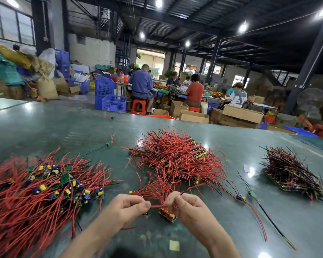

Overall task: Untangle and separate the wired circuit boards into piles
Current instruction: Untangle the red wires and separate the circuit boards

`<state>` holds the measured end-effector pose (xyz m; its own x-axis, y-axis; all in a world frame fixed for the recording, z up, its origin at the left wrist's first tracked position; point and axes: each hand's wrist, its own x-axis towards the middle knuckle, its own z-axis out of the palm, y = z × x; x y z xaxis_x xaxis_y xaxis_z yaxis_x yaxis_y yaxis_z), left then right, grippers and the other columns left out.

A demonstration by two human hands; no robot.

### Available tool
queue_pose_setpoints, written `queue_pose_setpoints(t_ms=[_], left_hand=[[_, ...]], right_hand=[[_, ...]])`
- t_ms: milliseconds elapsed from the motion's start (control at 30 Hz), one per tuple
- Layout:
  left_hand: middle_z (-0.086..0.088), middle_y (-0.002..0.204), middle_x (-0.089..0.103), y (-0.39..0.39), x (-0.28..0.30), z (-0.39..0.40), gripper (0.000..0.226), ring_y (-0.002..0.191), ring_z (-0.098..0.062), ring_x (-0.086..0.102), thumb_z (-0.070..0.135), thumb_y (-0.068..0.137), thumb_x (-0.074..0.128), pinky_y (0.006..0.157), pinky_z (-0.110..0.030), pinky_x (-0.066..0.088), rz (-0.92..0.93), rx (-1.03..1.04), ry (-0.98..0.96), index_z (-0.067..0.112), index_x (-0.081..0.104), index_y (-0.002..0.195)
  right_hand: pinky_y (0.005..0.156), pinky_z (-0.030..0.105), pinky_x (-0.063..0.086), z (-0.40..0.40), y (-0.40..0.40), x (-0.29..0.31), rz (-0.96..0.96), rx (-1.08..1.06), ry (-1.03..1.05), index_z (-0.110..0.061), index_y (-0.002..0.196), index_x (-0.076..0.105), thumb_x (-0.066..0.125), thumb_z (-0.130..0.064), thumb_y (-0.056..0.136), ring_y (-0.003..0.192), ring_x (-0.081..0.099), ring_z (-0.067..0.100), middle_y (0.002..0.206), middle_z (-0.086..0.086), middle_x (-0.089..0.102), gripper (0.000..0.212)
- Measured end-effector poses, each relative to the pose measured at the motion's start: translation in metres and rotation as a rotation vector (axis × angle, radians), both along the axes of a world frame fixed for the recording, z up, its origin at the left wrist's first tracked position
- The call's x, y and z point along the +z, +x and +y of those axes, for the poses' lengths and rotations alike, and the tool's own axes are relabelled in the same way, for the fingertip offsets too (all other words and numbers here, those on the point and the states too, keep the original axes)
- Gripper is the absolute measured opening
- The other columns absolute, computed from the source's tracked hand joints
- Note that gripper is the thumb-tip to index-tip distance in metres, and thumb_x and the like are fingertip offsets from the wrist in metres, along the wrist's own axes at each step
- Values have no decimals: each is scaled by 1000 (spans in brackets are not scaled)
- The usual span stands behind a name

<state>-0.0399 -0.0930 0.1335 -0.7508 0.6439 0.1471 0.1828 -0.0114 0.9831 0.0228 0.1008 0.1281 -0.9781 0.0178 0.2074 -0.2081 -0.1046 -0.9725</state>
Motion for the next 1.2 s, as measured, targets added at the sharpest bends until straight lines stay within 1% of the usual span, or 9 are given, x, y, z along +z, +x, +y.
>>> queue_pose_setpoints(t_ms=[100, 200, 433, 533, 667, 833, 1033, 1133, 1200], left_hand=[[9, 40, 26, 0, 1, 1, 38, 35, 0, 20, 37, 80, 67, 38, -9, 15, 52, 22, -2, 2, 59, 71], [8, 37, 32, 0, 3, -1, 34, 33, 1, 24, 30, 83, 66, 37, -6, 19, 78, 22, 0, -1, 60, 72], [8, 48, 34, -1, 0, -1, 29, 39, -1, 26, 25, 83, 64, 41, -7, 25, 80, 84, -8, 1, 62, 68], [8, 43, 34, -3, 1, -3, 29, 38, -1, 25, 24, 83, 60, 41, -7, 22, 102, 106, -11, -2, 63, 69], [7, 36, 36, -4, 2, -6, 25, 34, 0, 27, 12, 89, 58, 39, -7, 20, 147, 107, -40, 1, 63, 67], [6, 38, 44, -7, 2, -8, 28, 36, 4, 35, 8, 90, 57, 42, -7, 27, 138, 154, -22, 7, 61, 62], [7, 36, 37, -6, 1, -6, 25, 34, 2, 28, 14, 88, 58, 39, -7, 22, 157, 99, -45, 3, 61, 66], [8, 38, 35, -7, -1, -6, 26, 37, 0, 25, 21, 86, 59, 41, -8, 20, 185, 105, -52, 4, 61, 67], [7, 40, 33, -10, -2, -5, 23, 37, -2, 23, 21, 88, 56, 40, -10, 19, 68, 171, 37, 3, 57, 74]], right_hand=[[67, 19, 40, -2, -2, -2, -73, -73, -167, -8, 72, 74, 59, -24, 85, 65, 48, 10, 72, 1, 61, 26], [67, 23, 38, -6, -3, -2, -95, -46, -230, -9, 67, 72, 58, -19, 88, 62, 47, 9, 67, -2, 59, 27], [59, 20, 46, -2, -9, -4, -166, -212, -357, -8, 62, 72, 58, -25, 74, 57, 51, 7, 65, 2, 62, 25], [56, 18, 48, 3, -10, -5, -192, -262, -376, -9, 70, 75, 59, -27, 75, 57, 52, 6, 65, -1, 62, 25], [55, 18, 50, 8, -10, -5, -205, -279, -411, -10, 59, 72, 59, -28, 72, 53, 53, 5, 62, -1, 62, 26], [59, 20, 44, 11, -8, -2, -165, -291, -372, -8, 73, 76, 58, -27, 75, 54, 50, 3, 61, -4, 59, 26], [51, 20, 47, 9, -6, 4, -204, -343, -571, -6, 53, 69, 58, -20, 71, 52, 47, 11, 58, 3, 55, 26], [56, 21, 44, 11, -4, 5, -206, -350, -485, -6, 62, 73, 58, -25, 73, 54, 46, 9, 60, 2, 54, 27], [61, 24, 40, 10, -4, 5, -174, -344, -381, -8, 79, 77, 55, -34, 78, 54, 48, 6, 66, 0, 61, 34]])
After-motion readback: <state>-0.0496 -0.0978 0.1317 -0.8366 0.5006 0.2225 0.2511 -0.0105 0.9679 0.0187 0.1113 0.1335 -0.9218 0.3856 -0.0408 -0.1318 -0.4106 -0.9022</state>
